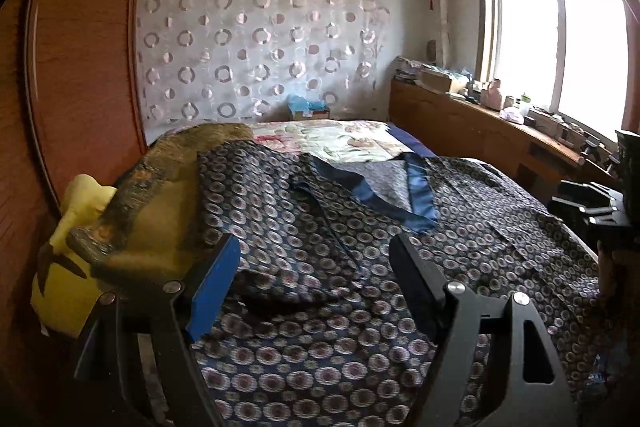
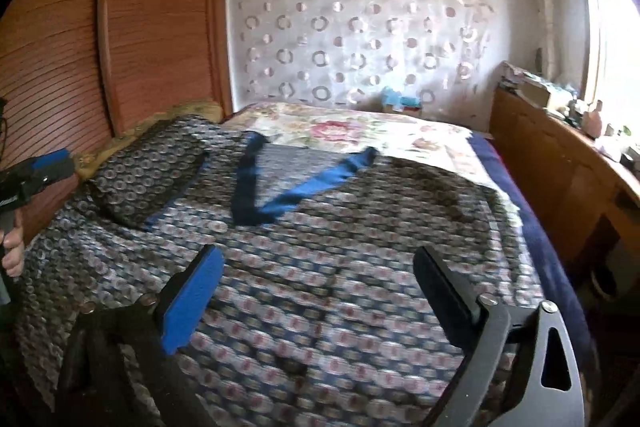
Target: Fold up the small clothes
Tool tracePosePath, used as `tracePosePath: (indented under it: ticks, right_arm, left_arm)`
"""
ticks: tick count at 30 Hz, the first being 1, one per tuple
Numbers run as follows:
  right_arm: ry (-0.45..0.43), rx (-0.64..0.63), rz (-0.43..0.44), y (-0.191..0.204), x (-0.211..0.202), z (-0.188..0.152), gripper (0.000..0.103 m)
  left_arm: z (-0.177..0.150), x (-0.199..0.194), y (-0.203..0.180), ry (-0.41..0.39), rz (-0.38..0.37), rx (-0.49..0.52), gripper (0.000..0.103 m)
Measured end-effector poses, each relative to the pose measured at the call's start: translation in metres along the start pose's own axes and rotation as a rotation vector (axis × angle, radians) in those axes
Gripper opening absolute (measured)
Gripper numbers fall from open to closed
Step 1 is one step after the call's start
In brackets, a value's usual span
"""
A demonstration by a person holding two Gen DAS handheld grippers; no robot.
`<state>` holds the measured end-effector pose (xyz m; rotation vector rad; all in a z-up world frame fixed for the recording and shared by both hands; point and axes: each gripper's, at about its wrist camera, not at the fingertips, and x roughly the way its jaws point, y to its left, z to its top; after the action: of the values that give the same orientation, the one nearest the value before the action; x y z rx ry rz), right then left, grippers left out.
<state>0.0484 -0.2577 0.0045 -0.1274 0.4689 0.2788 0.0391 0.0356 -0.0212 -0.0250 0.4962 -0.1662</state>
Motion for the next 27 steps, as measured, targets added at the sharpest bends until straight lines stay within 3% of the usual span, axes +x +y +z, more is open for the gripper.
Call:
tracePosePath:
  ticks: [6,14,21,27]
  right_arm:
    - [0.009,0.025,-0.09,-0.039,-0.018,-0.006,0.085]
    - [0.095,0.089,-0.19,-0.09,-0.028,-0.02,0.061]
    - [0.184,0.163,-0.202,-0.118,-0.026,-0.023,0.053]
    - [0.255,0.223,-0.147,-0.127,-0.014,-0.018,0.047]
  left_arm:
    - [-0.004,0.003,-0.015,0.013,-0.033,0.004,0.078]
    - [-0.011,0.005,-0.03,0.041,-0.076,0.007,0.078]
    - [-0.014,0.009,-0.041,0.056,-0.094,0.026,0.078]
    - [-0.017,0.011,-0.048,0.07,-0.101,0.034,0.078]
